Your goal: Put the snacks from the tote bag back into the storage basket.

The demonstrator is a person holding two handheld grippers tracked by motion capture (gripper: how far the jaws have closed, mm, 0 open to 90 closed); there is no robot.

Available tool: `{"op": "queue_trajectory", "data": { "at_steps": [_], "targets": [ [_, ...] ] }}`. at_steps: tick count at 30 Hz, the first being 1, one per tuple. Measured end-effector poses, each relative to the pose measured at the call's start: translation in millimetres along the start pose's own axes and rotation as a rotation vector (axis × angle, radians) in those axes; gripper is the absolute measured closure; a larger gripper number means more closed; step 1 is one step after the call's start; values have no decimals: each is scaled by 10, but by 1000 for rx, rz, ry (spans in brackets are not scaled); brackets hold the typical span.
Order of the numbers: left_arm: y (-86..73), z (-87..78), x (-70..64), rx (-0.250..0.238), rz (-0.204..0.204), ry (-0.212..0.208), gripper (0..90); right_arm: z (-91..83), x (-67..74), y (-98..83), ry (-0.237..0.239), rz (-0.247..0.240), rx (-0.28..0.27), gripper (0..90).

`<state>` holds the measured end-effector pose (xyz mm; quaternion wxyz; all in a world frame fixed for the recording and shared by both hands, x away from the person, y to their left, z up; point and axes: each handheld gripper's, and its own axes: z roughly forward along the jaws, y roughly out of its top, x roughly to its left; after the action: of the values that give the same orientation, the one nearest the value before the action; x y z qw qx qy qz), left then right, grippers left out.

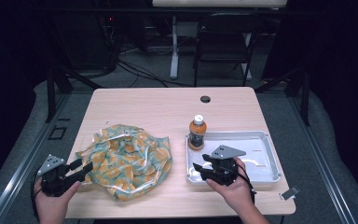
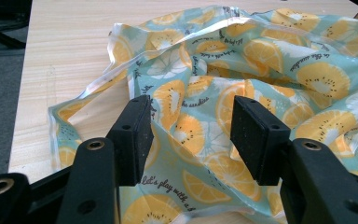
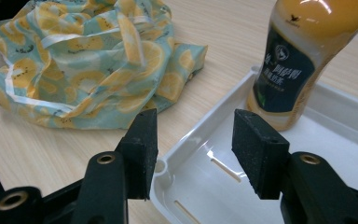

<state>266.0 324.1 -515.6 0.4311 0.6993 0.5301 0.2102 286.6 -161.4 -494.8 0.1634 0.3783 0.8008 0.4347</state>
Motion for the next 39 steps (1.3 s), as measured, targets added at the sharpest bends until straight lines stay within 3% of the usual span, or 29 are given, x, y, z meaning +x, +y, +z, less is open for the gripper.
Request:
{"op": "queue_trajectory", "data": {
  "at_steps": [18, 32, 39],
  "targets": [
    [-6, 14, -12, 4, 5, -6, 485, 110, 144, -219, 47, -20, -26, 509],
    [-16, 31, -15, 7, 13, -5, 485, 232, 209, -336, 101, 4, -15, 512],
    [-18, 32, -15, 8, 15, -6, 485, 271, 284, -387, 123, -28, -6, 512]
  ]
}}
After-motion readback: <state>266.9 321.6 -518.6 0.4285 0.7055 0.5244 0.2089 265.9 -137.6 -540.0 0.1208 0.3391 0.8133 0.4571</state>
